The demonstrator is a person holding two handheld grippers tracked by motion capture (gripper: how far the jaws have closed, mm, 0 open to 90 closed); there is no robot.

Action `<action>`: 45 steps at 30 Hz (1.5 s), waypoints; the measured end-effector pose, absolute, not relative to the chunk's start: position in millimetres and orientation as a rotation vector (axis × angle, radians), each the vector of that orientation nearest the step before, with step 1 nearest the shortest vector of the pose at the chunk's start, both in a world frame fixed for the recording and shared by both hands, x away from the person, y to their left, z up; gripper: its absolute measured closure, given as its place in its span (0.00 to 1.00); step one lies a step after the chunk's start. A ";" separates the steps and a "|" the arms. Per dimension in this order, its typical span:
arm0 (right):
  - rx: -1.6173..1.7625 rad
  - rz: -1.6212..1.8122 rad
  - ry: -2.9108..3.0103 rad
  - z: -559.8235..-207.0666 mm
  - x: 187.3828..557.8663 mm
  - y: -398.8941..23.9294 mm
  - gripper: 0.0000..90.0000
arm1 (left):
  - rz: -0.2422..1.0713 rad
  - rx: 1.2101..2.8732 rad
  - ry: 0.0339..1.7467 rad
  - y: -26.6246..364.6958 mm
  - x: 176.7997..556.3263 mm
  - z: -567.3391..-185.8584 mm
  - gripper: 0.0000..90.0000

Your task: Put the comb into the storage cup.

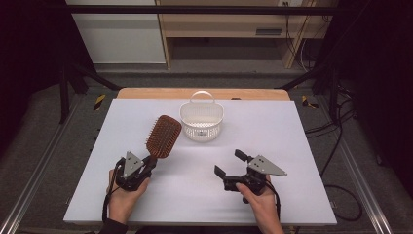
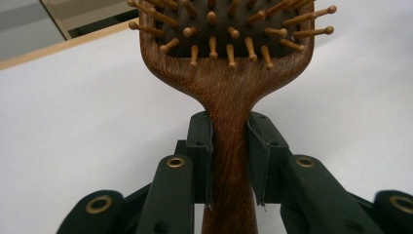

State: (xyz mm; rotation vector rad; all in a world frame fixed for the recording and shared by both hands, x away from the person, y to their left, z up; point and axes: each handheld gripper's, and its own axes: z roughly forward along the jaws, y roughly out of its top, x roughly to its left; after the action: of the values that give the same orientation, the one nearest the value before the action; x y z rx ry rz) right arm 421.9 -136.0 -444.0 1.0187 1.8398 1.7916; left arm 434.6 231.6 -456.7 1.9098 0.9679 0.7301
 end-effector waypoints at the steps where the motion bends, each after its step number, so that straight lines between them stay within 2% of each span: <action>1: 1.027 1.807 1.836 -443.1 422.4 -132.1 0.05 | 0.730 1.907 0.967 232.0 434.0 -456.4 0.80; 17: 1.044 1.904 1.861 -428.0 434.3 -95.5 0.06 | 0.713 1.886 0.899 215.9 427.1 -453.5 0.80; 31: 1.054 1.931 1.893 -416.0 440.3 -81.9 0.05 | 0.718 1.898 0.811 193.5 417.4 -451.1 0.80; 45: 1.064 1.976 1.892 -411.4 443.9 -73.3 0.05 | 0.731 1.871 0.791 192.0 413.8 -448.4 0.80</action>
State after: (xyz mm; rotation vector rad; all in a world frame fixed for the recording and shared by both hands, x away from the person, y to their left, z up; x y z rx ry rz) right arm 443.9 -73.3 -411.4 1.0643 1.8925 1.9760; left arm 413.8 192.0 -448.4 1.8711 0.7908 0.7305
